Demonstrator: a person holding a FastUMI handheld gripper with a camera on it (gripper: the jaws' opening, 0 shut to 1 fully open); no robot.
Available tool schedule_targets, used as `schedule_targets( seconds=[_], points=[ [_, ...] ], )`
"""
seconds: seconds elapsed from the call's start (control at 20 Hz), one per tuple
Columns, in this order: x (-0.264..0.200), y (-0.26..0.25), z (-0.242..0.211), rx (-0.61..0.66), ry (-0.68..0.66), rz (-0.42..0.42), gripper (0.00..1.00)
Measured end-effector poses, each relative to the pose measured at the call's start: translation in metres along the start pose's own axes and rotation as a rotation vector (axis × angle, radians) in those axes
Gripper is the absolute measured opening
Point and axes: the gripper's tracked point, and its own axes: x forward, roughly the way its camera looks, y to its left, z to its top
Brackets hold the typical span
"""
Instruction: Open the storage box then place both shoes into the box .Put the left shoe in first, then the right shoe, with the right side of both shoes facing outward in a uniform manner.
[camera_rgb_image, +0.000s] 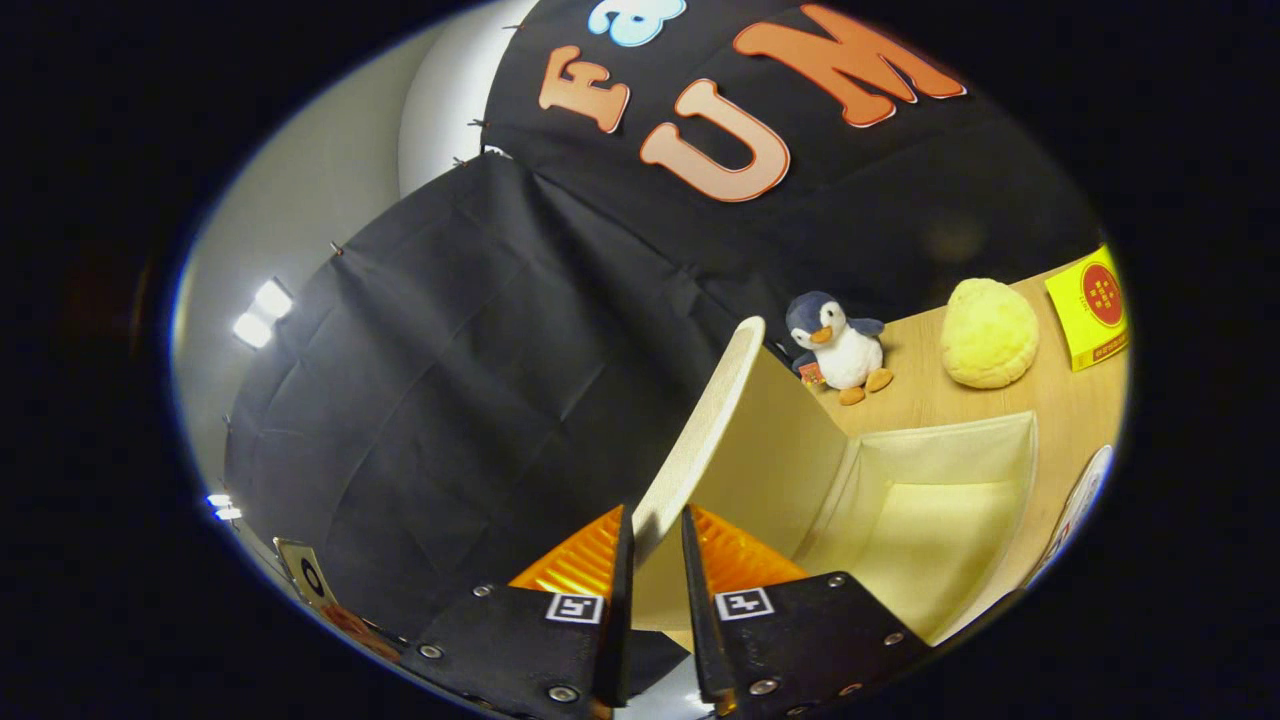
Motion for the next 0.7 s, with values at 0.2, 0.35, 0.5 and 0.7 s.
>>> schedule_targets(
  seconds=[0.2,0.35,0.5,0.7],
  points=[
    [0.018,-0.004,-0.007,-0.097,0.0,-0.071,0.85],
    [0.019,-0.008,-0.011,-0.093,-0.011,-0.086,0.98],
    [0.019,-0.01,-0.006,-0.09,-0.032,-0.106,0.98],
    [0.03,0.014,-0.004,-0.128,-0.038,-0.094,0.98]
  ],
)
